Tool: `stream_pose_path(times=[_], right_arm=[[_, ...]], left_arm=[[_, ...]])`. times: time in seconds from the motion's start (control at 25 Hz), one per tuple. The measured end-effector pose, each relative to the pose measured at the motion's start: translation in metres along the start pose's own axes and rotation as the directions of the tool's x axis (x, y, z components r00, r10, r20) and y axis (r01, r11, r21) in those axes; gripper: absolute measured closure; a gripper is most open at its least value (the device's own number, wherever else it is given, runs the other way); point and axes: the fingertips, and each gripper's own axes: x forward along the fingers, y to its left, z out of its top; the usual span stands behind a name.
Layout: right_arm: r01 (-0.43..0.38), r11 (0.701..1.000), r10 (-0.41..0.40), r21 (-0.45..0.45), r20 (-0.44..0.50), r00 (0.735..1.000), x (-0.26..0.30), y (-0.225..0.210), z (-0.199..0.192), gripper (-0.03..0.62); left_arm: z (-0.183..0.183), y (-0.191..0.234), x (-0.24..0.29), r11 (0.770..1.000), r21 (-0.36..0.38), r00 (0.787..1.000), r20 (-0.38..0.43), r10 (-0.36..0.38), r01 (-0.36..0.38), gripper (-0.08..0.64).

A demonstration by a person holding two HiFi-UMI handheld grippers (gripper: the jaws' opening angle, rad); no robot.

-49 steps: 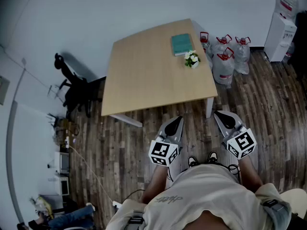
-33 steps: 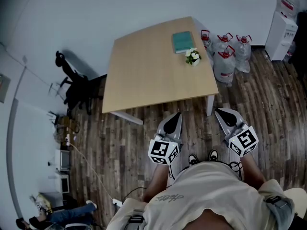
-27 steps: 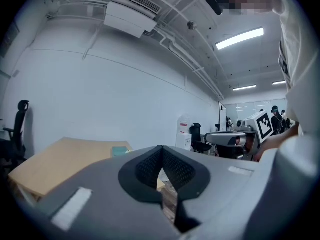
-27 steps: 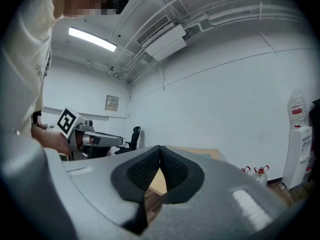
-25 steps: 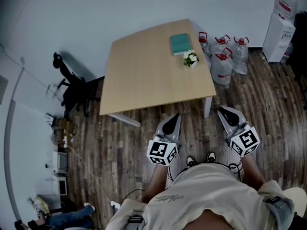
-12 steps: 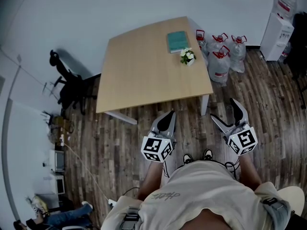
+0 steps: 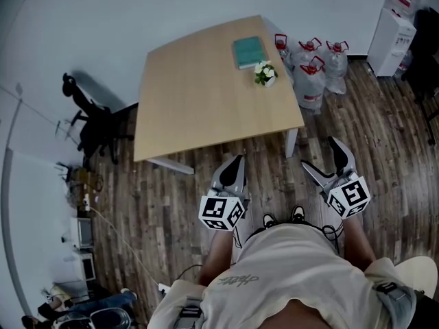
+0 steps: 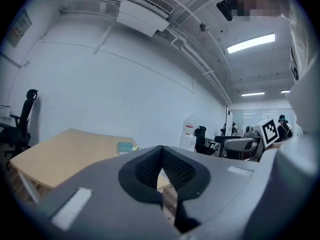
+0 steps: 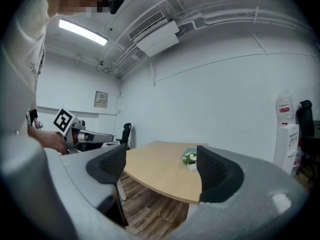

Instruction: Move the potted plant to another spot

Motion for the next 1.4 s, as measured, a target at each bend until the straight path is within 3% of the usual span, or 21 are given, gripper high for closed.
stream_pose_path(times=[0.4,0.72,0.88,1.12,1.4], right_arm=[[0.046,0.998,-0.045,0.036,-0.014,0.999,0.022,0.021,-0.014,0.155],[0.042,0.996,-0.050,-0.075,-0.100,0.994,0.035,0.043,-0.025,0.155],[0.033,0.999,-0.037,-0.033,-0.104,0.994,0.052,0.042,-0.025,0.155],[0.023,1.000,-0.023,0.000,-0.088,0.996,0.078,0.019,-0.021,0.155],[0.016,1.000,-0.017,-0.020,-0.070,0.997,0.103,-0.030,-0.019,0.155]], left_arm=[[-0.007,0.038,-0.008,1.000,-0.012,1.000,-0.013,-0.027,0.027,0.544],[-0.020,0.053,-0.003,0.999,-0.024,0.999,-0.023,-0.038,0.038,0.545],[-0.023,0.065,0.000,0.999,-0.041,0.999,-0.041,-0.026,0.024,0.543],[-0.017,0.081,0.019,0.999,-0.046,0.998,-0.054,0.016,-0.018,0.545],[0.014,0.078,0.077,1.000,0.026,0.999,-0.051,0.000,0.001,0.545]])
